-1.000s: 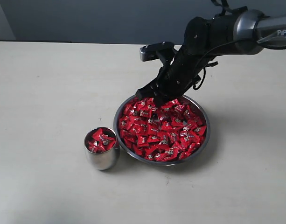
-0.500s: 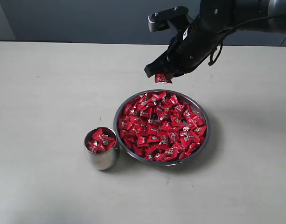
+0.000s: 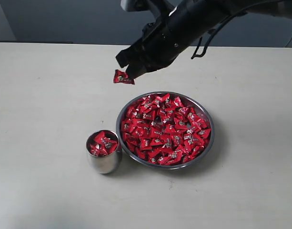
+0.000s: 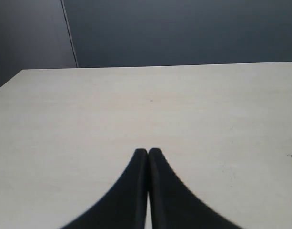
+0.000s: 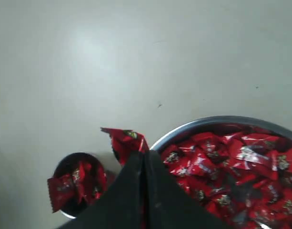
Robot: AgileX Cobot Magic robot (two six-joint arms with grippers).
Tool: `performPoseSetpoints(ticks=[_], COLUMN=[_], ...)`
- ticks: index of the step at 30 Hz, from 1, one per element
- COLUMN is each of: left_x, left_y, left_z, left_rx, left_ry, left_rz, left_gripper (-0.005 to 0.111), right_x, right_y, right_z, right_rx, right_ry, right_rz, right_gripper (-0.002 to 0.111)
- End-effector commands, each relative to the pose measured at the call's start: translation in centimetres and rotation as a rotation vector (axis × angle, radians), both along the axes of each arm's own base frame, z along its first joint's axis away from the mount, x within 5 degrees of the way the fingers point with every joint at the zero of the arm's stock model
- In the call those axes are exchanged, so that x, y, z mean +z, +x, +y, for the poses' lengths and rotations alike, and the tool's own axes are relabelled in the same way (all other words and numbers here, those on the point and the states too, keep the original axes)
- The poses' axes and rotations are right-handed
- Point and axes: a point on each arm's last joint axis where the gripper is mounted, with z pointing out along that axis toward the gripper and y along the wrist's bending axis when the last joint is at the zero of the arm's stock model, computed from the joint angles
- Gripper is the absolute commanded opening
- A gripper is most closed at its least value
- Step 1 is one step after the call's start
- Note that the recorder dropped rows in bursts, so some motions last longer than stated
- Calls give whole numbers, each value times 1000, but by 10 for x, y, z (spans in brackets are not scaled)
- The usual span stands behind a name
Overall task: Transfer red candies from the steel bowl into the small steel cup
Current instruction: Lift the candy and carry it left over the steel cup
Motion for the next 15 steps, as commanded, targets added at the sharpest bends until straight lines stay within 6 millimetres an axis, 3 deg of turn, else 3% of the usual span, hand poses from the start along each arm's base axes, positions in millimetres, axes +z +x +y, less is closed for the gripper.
performPoseSetpoints(ticks=[1, 8, 15], left_x=[-1, -1, -1], left_y=[0, 0, 0], left_z=[0, 0, 0], left_rx=[1, 1, 1], left_ry=[-1, -1, -1], left_rz=[-3, -3, -3], left_gripper=[0, 0, 0], right_x=[-12, -17, -27], right_y=[-17, -39, -47], right_z=[19, 37, 43], right_rx=[90, 165, 176], right_ry=[-32, -49, -86], right_rz=[39, 65, 125], right_gripper=[-1, -1, -1])
